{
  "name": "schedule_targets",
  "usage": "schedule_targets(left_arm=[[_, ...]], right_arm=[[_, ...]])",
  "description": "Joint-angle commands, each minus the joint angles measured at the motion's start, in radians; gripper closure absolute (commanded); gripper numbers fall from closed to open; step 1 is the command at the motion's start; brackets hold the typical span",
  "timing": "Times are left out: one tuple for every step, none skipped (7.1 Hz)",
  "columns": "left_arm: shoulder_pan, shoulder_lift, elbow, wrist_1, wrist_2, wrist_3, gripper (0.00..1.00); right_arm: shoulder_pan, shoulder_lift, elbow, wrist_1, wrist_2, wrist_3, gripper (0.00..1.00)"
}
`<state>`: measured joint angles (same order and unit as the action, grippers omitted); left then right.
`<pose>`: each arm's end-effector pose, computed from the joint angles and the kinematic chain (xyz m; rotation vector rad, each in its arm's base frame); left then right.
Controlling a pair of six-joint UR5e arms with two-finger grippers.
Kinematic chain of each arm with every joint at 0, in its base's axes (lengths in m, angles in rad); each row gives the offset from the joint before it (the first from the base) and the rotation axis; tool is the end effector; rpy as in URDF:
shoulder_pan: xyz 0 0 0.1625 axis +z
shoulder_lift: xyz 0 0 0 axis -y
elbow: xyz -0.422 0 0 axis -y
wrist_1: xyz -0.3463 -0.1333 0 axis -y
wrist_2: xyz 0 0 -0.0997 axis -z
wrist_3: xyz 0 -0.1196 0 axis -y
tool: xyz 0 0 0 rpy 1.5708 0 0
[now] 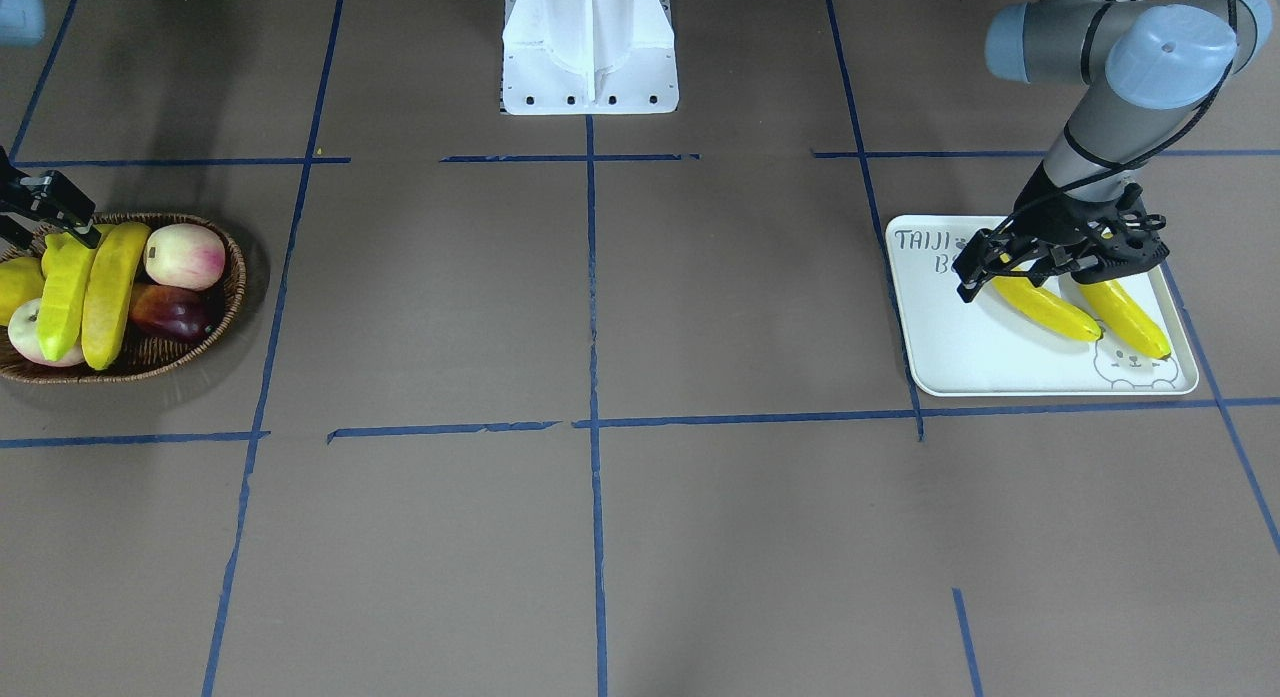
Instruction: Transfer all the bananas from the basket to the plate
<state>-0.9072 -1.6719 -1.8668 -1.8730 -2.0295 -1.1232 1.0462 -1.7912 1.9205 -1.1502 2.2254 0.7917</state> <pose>0.2492 -0.4491 0.4663 0.0880 0.8125 -0.2735 -0.1409 -0.3642 0.5584 0.0291 -0.8277 0.0717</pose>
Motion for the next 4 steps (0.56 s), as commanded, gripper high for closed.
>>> schedule_targets(left_arm=[[0.002,0.0,0.0,0.0,0.002,-0.001,0.0],[0.002,0.0,0.0,0.0,0.002,-0.001,0.0],[0.002,0.0,0.0,0.0,0.002,-0.001,0.0],[0.002,0.0,0.0,0.0,0.002,-0.001,0.0]], right_arm=[[0.0,0.009,-0.026,0.001,0.01,-0.008,0.23],[0.0,0.009,-0.026,0.001,0.014,-0.011,0.26],[0.0,0.009,-0.026,0.001,0.02,-0.011,0.32],[0.0,0.009,-0.026,0.001,0.034,-0.014,0.34]])
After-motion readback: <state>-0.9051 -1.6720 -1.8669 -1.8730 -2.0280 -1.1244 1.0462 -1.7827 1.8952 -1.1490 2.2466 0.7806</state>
